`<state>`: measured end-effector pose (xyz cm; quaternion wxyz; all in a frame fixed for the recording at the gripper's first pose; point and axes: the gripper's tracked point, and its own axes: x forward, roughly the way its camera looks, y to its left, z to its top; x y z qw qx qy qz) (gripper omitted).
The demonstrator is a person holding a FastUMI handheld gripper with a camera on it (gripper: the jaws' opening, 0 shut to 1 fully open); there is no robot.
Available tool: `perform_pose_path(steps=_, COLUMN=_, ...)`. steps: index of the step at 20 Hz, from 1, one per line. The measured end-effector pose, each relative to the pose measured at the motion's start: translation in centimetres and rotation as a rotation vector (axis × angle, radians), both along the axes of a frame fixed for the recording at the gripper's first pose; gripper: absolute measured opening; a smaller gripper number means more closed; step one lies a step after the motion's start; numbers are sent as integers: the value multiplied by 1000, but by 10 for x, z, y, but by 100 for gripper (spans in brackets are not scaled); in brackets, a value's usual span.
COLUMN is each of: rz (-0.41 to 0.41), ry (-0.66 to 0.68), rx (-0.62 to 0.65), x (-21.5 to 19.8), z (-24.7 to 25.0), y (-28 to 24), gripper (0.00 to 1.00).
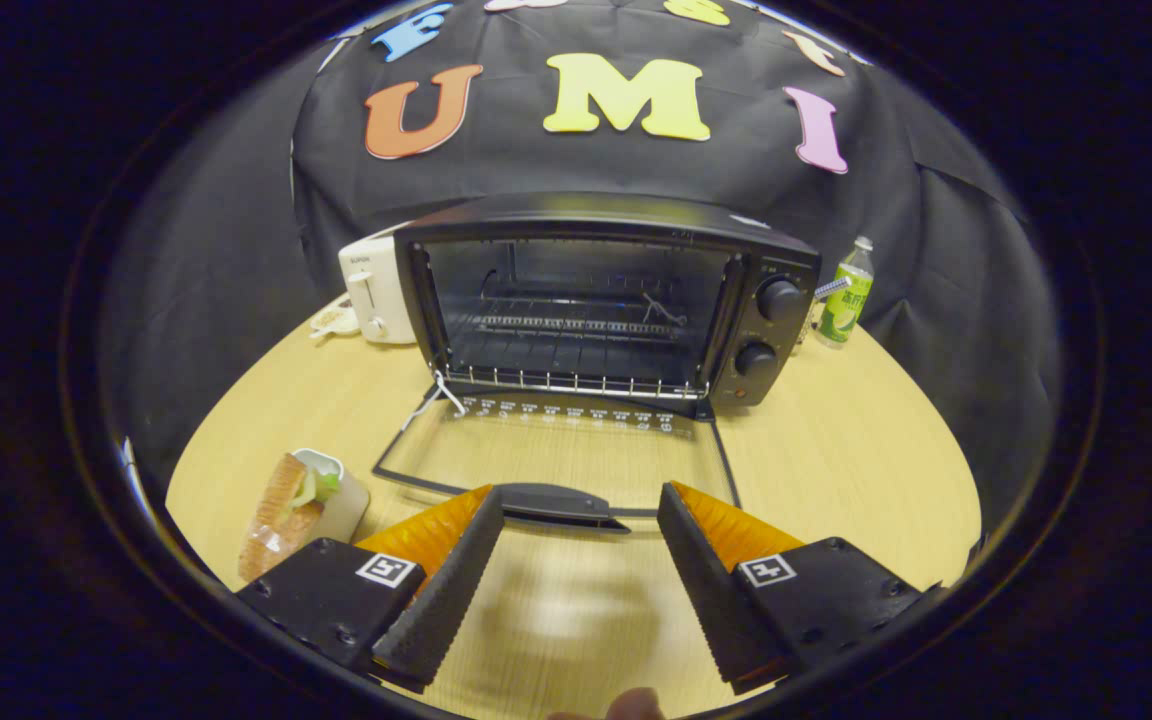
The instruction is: Open the toaster oven, put the food inside, and close the toaster oven door.
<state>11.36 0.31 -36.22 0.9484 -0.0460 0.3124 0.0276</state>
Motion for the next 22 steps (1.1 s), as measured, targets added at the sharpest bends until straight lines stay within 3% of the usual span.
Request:
perform_pose_path(steps=12, rz=139, ry=156, rx=202, x=-52, z=90, y=-13, gripper=100)
perform_pose_path(steps=16, rz=198, ry=288, rx=382, x=-64, z=95, y=19, gripper=100)
perform_pose_path(steps=22, rz=170, ry=521, rx=671, x=-64, z=63, y=69, gripper=100)
